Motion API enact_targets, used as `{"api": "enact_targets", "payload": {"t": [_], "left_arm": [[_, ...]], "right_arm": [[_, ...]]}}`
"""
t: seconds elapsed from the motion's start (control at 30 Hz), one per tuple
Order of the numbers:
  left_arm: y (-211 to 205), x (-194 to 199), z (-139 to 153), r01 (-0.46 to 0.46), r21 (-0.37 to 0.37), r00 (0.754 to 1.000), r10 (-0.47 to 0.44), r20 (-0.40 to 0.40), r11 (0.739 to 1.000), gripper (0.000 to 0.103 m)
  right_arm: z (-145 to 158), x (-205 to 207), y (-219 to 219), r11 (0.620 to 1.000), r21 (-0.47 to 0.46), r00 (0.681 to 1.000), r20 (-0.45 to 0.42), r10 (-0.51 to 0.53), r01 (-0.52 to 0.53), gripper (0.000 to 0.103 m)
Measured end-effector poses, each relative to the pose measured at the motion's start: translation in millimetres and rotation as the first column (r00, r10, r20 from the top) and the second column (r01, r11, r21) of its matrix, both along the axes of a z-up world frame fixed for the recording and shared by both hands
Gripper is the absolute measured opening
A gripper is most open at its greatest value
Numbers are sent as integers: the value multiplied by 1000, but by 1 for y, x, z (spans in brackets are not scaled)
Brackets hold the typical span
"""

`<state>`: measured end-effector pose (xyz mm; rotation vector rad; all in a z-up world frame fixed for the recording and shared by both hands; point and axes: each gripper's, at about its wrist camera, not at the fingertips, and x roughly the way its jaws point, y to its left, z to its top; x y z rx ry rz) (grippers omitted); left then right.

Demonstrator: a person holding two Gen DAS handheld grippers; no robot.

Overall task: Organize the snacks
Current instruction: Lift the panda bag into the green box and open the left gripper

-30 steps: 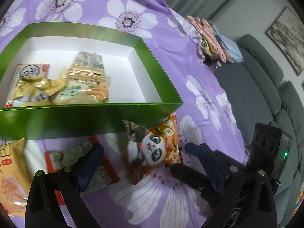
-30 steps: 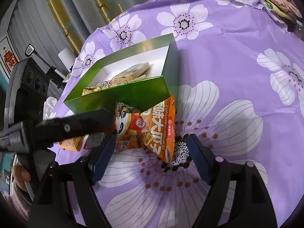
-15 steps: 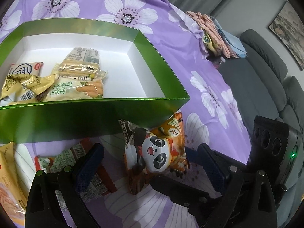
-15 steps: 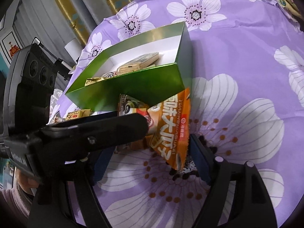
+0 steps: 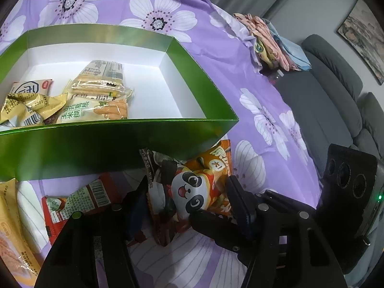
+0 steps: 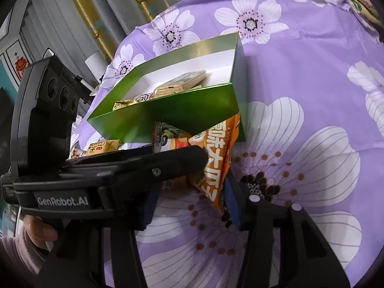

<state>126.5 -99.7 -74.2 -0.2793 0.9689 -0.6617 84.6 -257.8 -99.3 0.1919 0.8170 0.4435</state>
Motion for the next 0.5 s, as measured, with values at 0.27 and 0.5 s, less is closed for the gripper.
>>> {"api": "enact_targets", "payload": {"t": [0.27, 0.5], "left_arm": [[-2, -15, 22, 20, 15, 998, -21, 60, 1000, 62], [6, -24, 46, 20, -14, 993, -18, 116, 1000, 62]], "right_arm": [[16, -19, -1, 1000, 12, 998, 61, -15, 15, 48], [39, -32, 5, 1000, 9, 991, 129, -16, 15, 48]]}}
